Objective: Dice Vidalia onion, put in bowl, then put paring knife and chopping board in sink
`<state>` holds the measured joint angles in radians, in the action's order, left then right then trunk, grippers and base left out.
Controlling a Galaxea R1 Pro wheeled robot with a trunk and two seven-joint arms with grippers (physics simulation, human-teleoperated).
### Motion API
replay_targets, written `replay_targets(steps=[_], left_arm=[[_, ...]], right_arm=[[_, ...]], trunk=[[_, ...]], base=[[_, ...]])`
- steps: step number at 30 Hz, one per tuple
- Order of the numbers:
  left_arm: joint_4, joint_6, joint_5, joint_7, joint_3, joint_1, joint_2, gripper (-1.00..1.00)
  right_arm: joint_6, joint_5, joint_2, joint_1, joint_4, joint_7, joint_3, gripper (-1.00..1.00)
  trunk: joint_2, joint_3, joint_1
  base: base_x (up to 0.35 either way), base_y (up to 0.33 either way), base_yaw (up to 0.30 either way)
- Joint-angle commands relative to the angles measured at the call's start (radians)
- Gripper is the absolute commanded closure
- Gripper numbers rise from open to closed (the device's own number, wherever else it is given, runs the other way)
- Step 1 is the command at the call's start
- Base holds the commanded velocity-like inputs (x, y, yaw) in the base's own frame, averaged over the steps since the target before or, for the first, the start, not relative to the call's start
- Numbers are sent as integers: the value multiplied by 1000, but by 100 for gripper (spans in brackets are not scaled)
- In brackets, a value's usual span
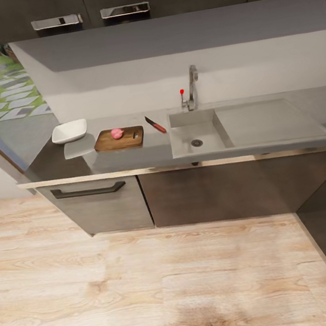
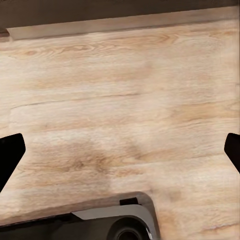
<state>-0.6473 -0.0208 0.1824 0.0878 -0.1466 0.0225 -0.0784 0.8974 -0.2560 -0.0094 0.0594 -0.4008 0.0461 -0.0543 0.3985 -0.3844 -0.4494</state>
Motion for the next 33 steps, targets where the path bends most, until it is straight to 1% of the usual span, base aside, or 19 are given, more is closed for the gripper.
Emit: replay_targets(steps=[1,26,33], left_arm=[[1,-2,10,9,-8,0,-1,-100],[20,-2,10,9,-7,0,-1,-100],[20,-2,10,9,-7,1,-1,-100]], right_arm=[[2,-13,-1,0,-1,5,-6,-100],[1,-16,-1,0,2,5,-5,-100],[0,-16,-1,1,2,4,-6,-100]], trunk=[[2,0,-1],[2,40,-1],[2,51,-1]], base=[[0,0,0],[0,2,0],[104,190,0]])
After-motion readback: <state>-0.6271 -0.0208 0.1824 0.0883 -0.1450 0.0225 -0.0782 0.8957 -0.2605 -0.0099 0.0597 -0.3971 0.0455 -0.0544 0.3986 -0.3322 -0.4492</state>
